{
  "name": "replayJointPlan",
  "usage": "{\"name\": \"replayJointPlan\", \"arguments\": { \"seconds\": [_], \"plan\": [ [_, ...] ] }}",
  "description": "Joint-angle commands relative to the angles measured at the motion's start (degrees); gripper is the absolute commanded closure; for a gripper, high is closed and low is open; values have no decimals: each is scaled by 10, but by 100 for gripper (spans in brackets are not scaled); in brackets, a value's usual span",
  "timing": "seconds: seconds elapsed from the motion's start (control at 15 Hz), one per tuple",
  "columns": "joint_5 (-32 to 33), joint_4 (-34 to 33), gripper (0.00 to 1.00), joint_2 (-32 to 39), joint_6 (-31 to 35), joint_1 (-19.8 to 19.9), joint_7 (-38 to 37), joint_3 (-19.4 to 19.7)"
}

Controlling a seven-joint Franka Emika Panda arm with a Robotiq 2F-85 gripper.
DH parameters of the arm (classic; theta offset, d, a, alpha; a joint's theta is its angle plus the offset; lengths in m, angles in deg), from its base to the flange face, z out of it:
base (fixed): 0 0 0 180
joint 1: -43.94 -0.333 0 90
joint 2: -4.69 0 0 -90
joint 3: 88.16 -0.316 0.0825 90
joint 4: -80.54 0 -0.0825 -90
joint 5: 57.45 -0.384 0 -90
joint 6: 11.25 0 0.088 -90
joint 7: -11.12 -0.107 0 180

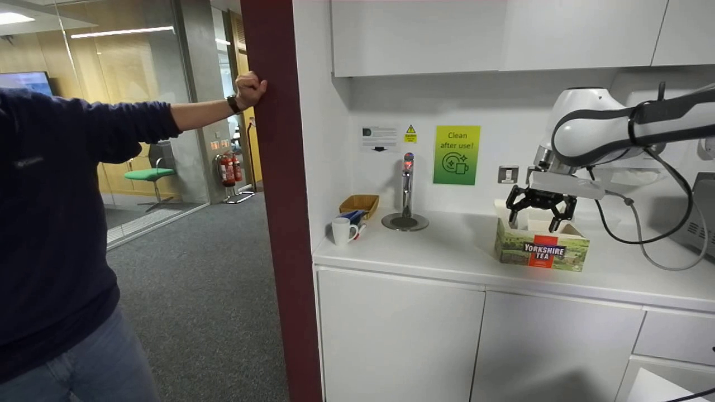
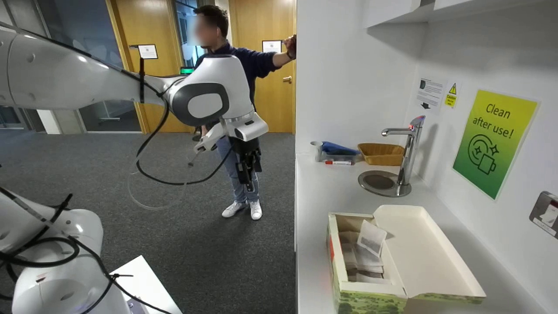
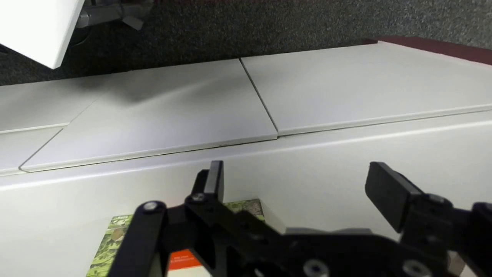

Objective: Move a tea bag to the counter

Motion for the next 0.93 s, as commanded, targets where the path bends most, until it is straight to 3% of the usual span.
{"name": "replayJointPlan", "arguments": {
  "seconds": [0.0,0.07,0.27,0.87],
  "plan": [
    [3,-47,0,37,-6,11,-13,34],
    [4,-20,0,19,-2,-4,-4,27],
    [3,-34,0,32,-2,2,-3,43],
    [3,-36,0,34,-2,2,-3,42]
  ]
}}
